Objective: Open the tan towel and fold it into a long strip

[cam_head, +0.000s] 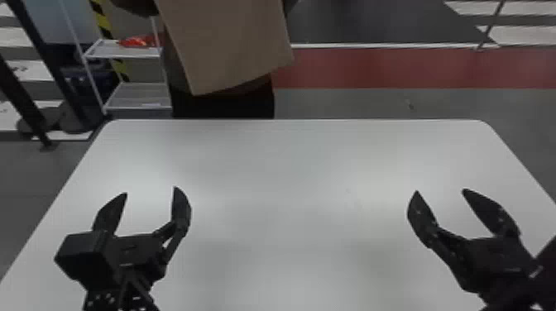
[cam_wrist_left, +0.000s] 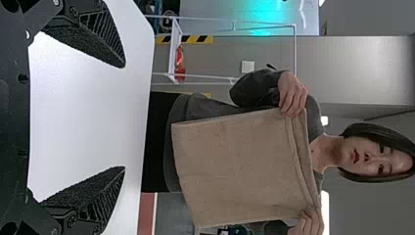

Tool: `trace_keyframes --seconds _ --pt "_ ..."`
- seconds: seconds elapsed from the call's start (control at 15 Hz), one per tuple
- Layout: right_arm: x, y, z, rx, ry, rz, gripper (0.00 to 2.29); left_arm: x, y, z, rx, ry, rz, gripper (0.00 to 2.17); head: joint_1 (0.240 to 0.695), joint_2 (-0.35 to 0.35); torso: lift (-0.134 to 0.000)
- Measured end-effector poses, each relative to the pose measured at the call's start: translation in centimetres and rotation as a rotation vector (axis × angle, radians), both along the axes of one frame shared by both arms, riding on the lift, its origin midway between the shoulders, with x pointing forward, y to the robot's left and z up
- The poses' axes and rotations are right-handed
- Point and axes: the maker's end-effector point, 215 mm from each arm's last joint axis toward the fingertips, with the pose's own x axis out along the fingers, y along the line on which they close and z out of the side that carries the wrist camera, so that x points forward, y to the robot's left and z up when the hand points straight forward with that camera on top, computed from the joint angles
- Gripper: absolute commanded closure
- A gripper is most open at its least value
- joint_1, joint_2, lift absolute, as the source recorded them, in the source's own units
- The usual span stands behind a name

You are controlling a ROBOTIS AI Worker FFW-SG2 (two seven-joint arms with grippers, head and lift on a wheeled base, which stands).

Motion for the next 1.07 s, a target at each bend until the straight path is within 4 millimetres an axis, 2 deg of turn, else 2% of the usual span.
trace_keyframes --seconds 1.07 --pt "-0.16 -0.04 -0.13 0.002 0.003 -0.002 0.16 0.00 -0.41 0.07 -0.004 -0.003 -0.006 0.15 0.695 0.012 -0.125"
